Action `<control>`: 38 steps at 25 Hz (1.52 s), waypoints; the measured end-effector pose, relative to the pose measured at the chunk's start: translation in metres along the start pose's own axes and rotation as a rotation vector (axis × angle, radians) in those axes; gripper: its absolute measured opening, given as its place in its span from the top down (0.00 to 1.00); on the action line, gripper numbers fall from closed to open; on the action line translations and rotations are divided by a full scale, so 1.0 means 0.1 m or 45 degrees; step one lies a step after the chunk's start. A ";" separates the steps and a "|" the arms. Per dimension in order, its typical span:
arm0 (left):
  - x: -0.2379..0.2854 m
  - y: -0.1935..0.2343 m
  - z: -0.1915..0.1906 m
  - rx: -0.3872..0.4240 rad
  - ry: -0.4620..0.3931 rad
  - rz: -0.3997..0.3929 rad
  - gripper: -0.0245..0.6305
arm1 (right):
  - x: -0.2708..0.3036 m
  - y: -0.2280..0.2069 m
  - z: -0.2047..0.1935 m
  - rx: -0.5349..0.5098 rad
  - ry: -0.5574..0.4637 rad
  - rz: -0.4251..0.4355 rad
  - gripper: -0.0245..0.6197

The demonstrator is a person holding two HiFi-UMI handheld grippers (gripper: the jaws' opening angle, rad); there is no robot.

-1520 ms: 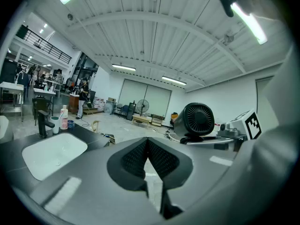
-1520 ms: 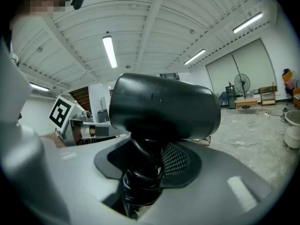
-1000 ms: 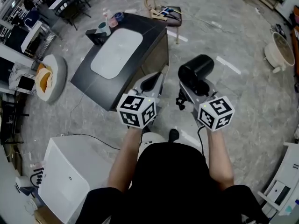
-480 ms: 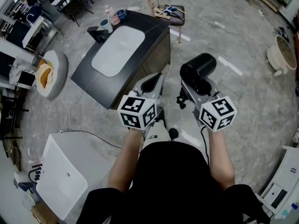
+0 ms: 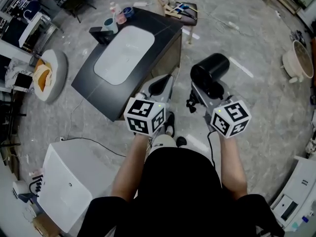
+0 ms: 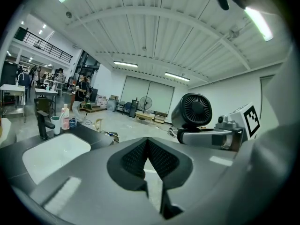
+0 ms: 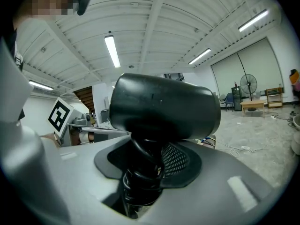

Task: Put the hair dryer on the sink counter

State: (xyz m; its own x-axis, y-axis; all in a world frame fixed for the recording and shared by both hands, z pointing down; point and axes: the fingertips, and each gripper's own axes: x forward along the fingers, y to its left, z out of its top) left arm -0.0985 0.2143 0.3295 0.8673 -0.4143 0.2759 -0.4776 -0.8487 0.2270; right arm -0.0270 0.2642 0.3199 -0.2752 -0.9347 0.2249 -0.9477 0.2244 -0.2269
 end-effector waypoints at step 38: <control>1.39 1.70 0.73 -0.042 0.014 0.035 0.96 | 2.09 -0.95 0.65 -0.031 0.075 0.049 0.69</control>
State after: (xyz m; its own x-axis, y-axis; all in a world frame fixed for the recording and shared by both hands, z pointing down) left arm -0.0491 -0.0116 0.3387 0.8522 -0.4337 0.2926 -0.5059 -0.8257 0.2495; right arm 0.0162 0.0294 0.3267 -0.3198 -0.9076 0.2720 -0.9397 0.2671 -0.2136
